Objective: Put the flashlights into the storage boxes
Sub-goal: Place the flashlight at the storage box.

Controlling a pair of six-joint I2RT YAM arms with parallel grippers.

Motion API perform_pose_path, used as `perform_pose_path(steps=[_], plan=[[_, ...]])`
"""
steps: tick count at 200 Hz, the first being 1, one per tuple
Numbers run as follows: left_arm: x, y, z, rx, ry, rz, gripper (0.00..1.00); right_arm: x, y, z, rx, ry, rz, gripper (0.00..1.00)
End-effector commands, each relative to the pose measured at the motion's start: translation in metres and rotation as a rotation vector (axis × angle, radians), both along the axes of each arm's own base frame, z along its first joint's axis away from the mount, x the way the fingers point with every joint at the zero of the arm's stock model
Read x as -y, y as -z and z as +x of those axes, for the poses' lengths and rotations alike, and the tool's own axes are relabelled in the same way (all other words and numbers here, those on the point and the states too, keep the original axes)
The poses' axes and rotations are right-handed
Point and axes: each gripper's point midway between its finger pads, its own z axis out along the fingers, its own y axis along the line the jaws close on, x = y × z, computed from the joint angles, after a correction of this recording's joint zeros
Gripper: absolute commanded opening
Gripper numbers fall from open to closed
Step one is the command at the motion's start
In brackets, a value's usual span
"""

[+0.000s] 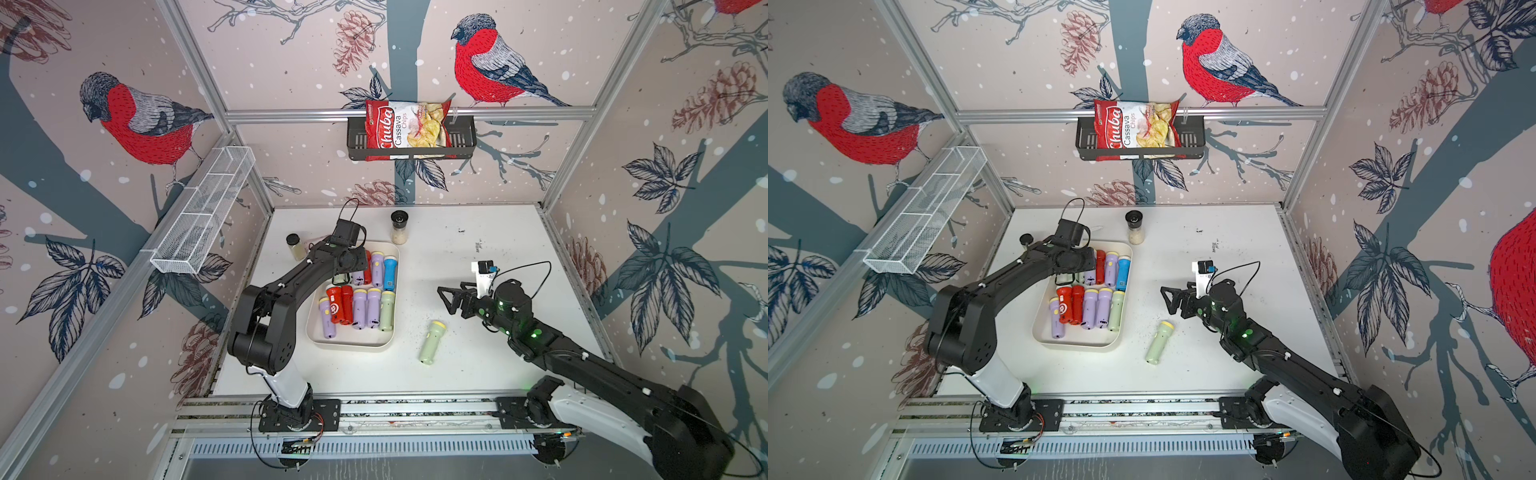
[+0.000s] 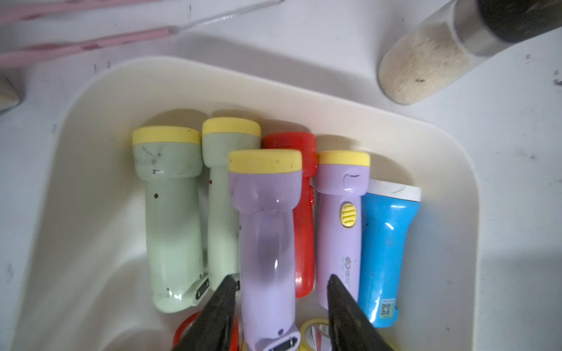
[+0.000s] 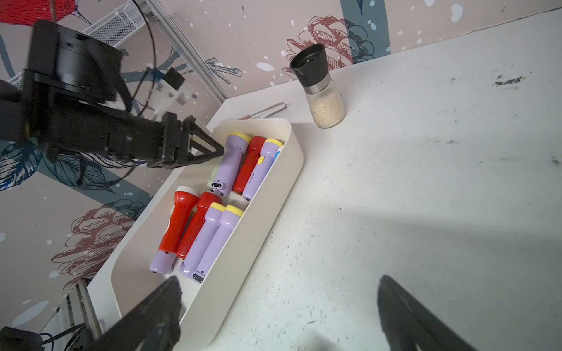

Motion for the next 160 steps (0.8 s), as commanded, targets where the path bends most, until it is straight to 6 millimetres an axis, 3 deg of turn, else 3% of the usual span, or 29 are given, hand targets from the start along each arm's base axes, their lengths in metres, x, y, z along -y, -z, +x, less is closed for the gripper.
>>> perform_pose_path(steps=[1, 38, 78, 115, 160], plan=[[-0.002, -0.020, -0.008, 0.024, 0.007, -0.009, 0.50, -0.002, -0.007, 0.005, 0.014, 0.024, 0.005, 1.00], [0.006, -0.059, -0.031, 0.111, 0.029, -0.024, 0.50, -0.006, -0.004, 0.009, -0.001, 0.038, -0.001, 1.00], [0.025, -0.081, -0.058, 0.138, 0.099, -0.015, 0.50, -0.004, 0.003, 0.018, -0.027, 0.083, -0.016, 1.00], [0.039, -0.082, -0.081, 0.139, 0.130, -0.019, 0.50, -0.007, 0.005, 0.021, -0.039, 0.084, -0.014, 1.00], [0.053, -0.070, -0.096, 0.116, 0.158, -0.019, 0.50, -0.014, 0.009, 0.022, -0.057, 0.063, -0.016, 1.00]])
